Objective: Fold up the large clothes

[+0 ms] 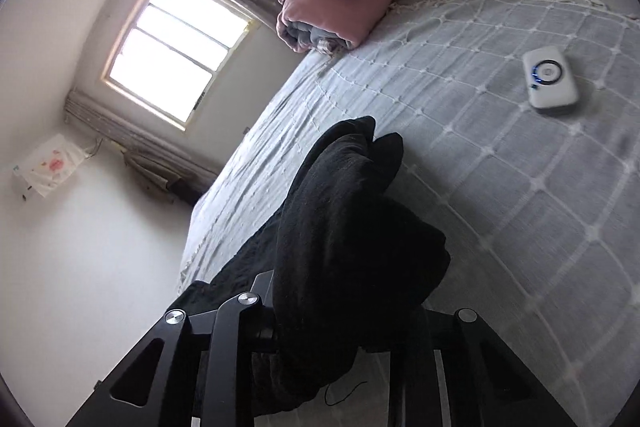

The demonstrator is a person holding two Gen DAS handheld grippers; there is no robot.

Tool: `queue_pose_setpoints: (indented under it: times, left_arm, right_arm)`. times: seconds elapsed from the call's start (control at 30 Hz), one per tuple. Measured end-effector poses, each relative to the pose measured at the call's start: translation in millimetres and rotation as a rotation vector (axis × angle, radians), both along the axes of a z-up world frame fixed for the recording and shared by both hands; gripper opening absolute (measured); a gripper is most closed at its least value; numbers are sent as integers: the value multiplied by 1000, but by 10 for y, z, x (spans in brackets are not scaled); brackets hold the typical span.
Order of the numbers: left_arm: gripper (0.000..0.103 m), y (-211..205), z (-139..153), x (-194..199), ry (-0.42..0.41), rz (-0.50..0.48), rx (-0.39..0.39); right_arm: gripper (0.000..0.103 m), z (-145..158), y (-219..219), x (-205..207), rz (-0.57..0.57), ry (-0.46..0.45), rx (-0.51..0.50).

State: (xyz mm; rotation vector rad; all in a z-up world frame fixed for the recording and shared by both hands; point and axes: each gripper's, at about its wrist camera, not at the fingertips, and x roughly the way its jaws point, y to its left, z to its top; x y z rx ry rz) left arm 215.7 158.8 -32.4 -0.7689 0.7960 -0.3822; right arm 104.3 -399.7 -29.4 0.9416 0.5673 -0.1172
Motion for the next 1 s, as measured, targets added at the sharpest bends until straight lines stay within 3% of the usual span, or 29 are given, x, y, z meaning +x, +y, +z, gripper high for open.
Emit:
queue_pose_setpoints:
  times: [0.13,0.27,0.33,0.43,0.5,0.53,0.7,0.87,0.97,1.0]
  left_arm:
    - [32,122,-218,-419,45,-37,35]
    - [37,187,-813,-490,209,-54,148]
    - [44,238,-1096,-510,283,-64,176]
    - [59,344,-1033,-581,259,-73,185]
    - [72,412,-915,-607,232,-62,239]
    - [74,463,-837,-609,220,-36,276]
    - [76,593,-567,-349,151,27,324]
    - [76,312,-619,252,118,-61,307]
    - [76,94,-752,674,131,-114,254]
    - [76,31,-808,807,145,-113,269]
  right_arm:
    - [29,-82,74,-392,47,62,-46]
    - [38,-520,114,-527,111,240,-98]
    - [56,-800,68,-531,122,334,-67]
    - [71,-895,-46,-626,133,340,-10]
    - [79,-804,-108,-694,129,359,-56]
    - [82,-738,-139,-728,119,365,-91]
    - [82,-465,-257,-707,56,342,-173]
    - [82,-349,-217,-126,50,296,-190]
    - [82,-429,-205,239,27,334,-247]
    - [82,-489,-223,361,27,352,-254]
